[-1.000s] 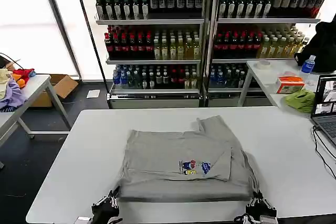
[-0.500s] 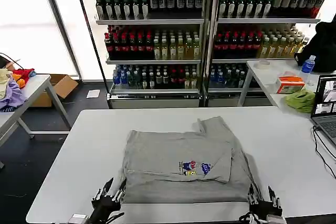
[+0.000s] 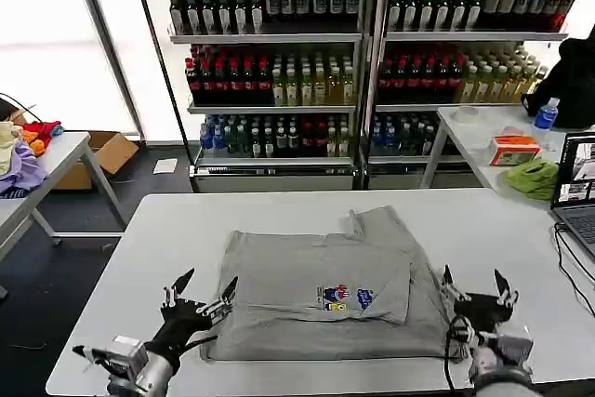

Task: Fold and organize the clothes.

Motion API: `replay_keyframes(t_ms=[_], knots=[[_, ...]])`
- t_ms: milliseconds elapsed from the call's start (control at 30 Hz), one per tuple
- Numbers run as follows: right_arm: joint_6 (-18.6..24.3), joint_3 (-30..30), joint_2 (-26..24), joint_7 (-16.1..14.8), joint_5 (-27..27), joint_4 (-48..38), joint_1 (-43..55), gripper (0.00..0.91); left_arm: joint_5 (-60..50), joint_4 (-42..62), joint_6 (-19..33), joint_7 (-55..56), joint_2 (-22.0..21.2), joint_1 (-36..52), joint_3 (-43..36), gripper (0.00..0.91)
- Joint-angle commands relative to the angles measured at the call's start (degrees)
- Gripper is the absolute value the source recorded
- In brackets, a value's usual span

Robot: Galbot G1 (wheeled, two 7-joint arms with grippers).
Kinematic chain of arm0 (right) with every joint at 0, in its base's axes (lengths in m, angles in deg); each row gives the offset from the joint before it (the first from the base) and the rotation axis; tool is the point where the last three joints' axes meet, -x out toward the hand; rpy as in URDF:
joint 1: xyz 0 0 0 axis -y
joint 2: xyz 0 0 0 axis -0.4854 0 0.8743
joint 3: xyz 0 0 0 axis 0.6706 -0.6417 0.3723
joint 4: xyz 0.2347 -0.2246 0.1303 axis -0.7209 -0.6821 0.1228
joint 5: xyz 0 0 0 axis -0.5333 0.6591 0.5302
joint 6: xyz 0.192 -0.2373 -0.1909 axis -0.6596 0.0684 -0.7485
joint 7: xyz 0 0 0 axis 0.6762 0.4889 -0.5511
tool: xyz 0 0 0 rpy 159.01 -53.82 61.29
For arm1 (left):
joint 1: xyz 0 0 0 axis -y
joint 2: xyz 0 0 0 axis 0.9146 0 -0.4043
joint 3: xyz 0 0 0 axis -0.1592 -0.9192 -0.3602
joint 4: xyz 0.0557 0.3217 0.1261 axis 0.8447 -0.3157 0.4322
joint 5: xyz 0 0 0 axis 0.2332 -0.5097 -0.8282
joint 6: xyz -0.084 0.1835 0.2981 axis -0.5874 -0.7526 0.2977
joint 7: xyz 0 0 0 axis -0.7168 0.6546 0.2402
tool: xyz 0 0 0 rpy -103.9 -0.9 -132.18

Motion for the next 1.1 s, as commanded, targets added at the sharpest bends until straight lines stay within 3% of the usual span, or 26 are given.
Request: replay_keyframes(t_ms=[33, 267, 500, 800, 1100], knots=[[-2.90, -8.63, -11.97, -8.42, -9.57, -19.41, 25.06, 0.907, 12.16, 18.81, -3.19, -4.53, 11.26, 24.84, -6.41, 0.907], [-2.85, -19.59, -10.33, -8.53, -9.62, -35.33, 38.50, 0.907, 12.38, 33.77, -3.21, -5.25, 8.23, 37.60, -14.90, 0.907], [-0.29, -23.91, -1.75, -10.31, -5.89, -52.13, 48.99, 0.907, 11.48, 45.00, -3.31, -4.96, 5.27, 44.78, -19.23, 0.907], [1.03, -26.44, 4.79, -12.88, -1.59, -60.56, 52.78, 0.907, 10.41, 50.34, -3.65, -5.19, 3.50, 46.49, -20.63, 0.907], [1.04, -26.61, 7.75, -12.67, 0.18, -64.39, 53.25, 0.907, 7.90, 54.00, -3.54, -5.50, 2.03, 47.05, -21.45, 0.907]])
